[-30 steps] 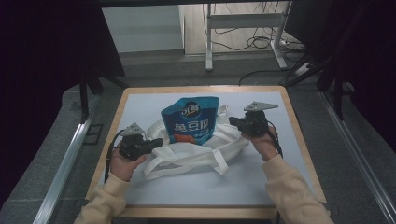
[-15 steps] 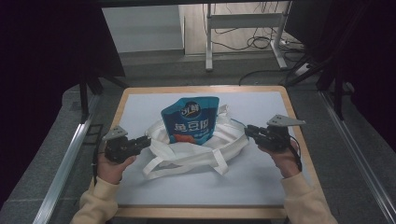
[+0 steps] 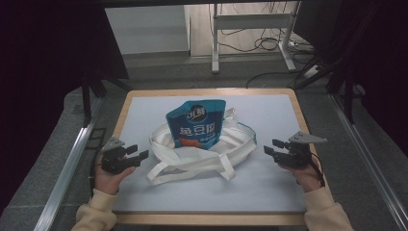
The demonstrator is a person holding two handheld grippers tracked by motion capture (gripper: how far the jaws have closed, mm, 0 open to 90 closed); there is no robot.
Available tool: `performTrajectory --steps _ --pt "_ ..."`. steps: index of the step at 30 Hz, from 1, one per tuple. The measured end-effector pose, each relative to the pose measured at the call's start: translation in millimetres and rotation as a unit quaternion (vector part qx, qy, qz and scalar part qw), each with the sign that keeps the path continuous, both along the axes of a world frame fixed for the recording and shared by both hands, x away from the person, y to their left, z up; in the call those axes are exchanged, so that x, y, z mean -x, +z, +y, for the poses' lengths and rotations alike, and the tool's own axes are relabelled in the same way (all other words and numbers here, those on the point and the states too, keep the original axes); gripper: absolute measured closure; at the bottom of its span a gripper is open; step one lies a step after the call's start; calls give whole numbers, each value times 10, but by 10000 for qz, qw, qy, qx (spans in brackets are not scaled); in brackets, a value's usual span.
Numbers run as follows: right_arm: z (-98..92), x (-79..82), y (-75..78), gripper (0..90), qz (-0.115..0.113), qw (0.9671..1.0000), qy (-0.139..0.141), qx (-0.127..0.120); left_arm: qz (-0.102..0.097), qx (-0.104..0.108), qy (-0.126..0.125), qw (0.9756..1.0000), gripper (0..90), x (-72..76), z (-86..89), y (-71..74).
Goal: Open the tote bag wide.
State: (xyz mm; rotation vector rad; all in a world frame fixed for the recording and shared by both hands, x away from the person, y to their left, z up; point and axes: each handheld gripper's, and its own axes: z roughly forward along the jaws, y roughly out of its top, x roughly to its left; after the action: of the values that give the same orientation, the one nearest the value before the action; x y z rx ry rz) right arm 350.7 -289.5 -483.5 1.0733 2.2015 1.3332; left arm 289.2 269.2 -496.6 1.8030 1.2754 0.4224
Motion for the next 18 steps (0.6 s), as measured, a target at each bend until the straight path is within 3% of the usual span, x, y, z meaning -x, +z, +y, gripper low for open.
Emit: performTrajectory --steps 5,18 --pt "1 -2 -144 466 201 9997 4 115 109 -24 36 9999 380 -29 -1 -63" --pt "-1 3 -168 440 156 9998 -80 122 221 -69 -14 9997 340 -66 -16 -128"
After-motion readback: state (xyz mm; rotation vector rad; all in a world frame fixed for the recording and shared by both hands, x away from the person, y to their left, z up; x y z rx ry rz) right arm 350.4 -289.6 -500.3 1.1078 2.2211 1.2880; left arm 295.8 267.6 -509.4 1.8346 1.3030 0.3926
